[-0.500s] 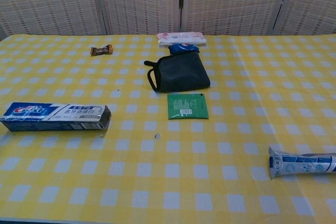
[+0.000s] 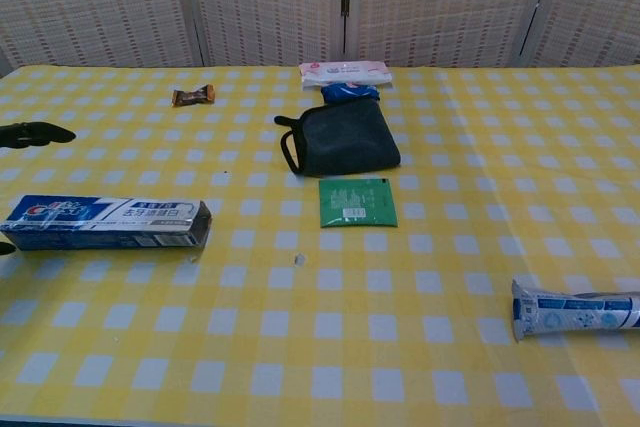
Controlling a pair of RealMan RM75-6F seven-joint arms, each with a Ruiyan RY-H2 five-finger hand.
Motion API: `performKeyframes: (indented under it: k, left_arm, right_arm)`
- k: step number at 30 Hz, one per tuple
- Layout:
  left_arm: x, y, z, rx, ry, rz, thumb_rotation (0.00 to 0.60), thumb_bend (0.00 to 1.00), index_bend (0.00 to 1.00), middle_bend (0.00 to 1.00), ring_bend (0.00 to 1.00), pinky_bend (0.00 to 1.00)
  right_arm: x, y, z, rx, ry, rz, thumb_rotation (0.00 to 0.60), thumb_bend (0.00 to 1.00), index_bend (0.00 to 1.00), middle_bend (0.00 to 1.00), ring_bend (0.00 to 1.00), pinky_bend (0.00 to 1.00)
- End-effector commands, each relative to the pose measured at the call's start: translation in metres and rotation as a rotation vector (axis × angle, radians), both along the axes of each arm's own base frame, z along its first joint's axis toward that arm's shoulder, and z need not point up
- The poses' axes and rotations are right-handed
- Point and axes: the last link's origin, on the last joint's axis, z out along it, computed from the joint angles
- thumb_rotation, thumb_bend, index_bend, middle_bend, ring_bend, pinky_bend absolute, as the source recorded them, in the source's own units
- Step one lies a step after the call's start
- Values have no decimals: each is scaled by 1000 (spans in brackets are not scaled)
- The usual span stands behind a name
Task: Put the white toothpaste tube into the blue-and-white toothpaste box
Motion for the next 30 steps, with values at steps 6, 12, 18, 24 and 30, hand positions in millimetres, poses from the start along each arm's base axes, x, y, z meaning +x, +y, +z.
performKeyframes:
  k: [6,12,18,24,30]
  left_arm:
    - [-3,46,-14,-37,41,28,600,223,131,118,102,99]
    - [-16,61,-24,-71,76,83,600,228,184,215,173,148]
    - [-21,66,-32,-111,73,110,600,228,202,216,180,163]
    - [-21,72,-34,-136,41,149,600,228,250,283,243,219]
    - [-15,75,-37,-145,15,136,600,227,292,308,278,264]
  right_arm:
    - [-1,-5,-5,18,0,-3,600,428,0,0,0,0]
    - [-3,-8,-5,11,6,-9,600,427,0,0,0,0]
    - [-5,-10,-4,6,5,-17,600,428,0,0,0,0]
    - [-6,-10,-5,6,9,-20,600,428,0,0,0,0]
    - [-7,-11,-8,12,14,-23,600,427,0,0,0,0]
